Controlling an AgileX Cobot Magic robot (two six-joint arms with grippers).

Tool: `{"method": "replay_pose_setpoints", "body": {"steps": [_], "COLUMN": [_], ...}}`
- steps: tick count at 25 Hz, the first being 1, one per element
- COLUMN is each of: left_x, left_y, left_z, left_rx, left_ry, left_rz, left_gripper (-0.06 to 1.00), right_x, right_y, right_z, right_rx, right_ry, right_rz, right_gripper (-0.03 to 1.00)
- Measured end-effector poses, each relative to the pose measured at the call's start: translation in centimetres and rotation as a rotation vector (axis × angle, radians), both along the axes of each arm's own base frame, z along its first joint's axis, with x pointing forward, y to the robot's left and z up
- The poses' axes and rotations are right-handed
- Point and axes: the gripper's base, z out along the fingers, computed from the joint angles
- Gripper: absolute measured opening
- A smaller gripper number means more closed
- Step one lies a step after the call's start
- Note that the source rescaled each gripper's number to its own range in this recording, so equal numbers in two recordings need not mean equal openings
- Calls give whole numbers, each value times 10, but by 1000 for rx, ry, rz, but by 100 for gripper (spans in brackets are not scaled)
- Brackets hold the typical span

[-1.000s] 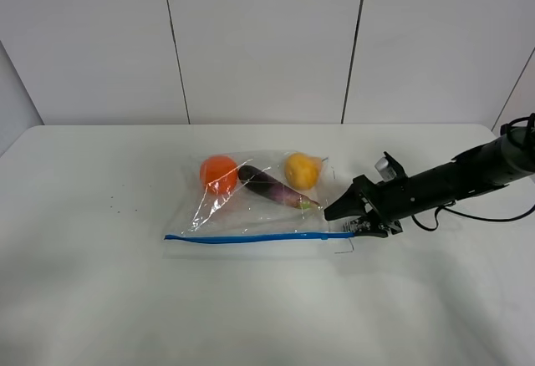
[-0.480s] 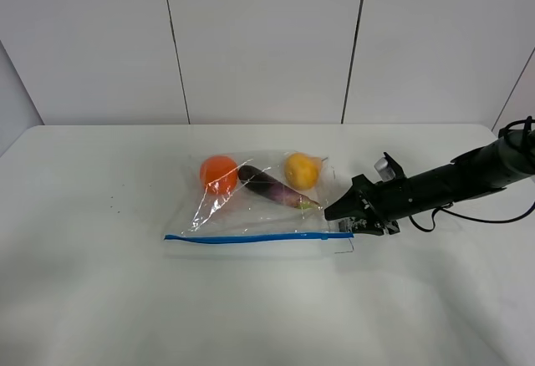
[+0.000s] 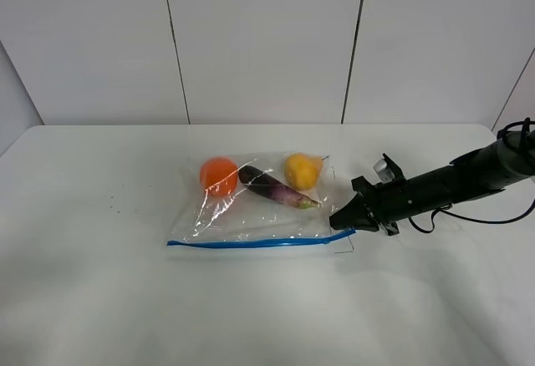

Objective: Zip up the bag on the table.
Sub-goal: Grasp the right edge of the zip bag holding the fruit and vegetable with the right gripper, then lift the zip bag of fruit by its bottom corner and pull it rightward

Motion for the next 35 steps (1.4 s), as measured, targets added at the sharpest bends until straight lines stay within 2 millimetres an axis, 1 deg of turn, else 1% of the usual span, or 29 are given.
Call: {"method": "replay_pose_setpoints", "body": {"steps": [1, 7, 13, 20, 27, 35], "left_x": [0, 0, 0, 0, 0, 0], "left_y": [0, 0, 0, 0, 0, 0], "left_z": [0, 0, 0, 0, 0, 0], "left_rx": [0, 0, 0, 1, 1, 1], "left_ry": [0, 0, 0, 0, 0, 0], "left_rz": [0, 0, 0, 0, 0, 0], "left_gripper": [100, 100, 100, 100, 100, 100], "right_x": [0, -1, -4, -2, -1, 0], "right_y": [0, 1, 7, 11, 12, 12], "right_z": [0, 1, 9, 18, 20, 20], "right_rx": [0, 22, 139, 260, 291, 310], "right_ry": [0, 5, 27, 87, 186, 240], "right_rz": [0, 14, 29, -20, -91, -135], "right_gripper": [0, 0, 0, 0, 0, 0]}}
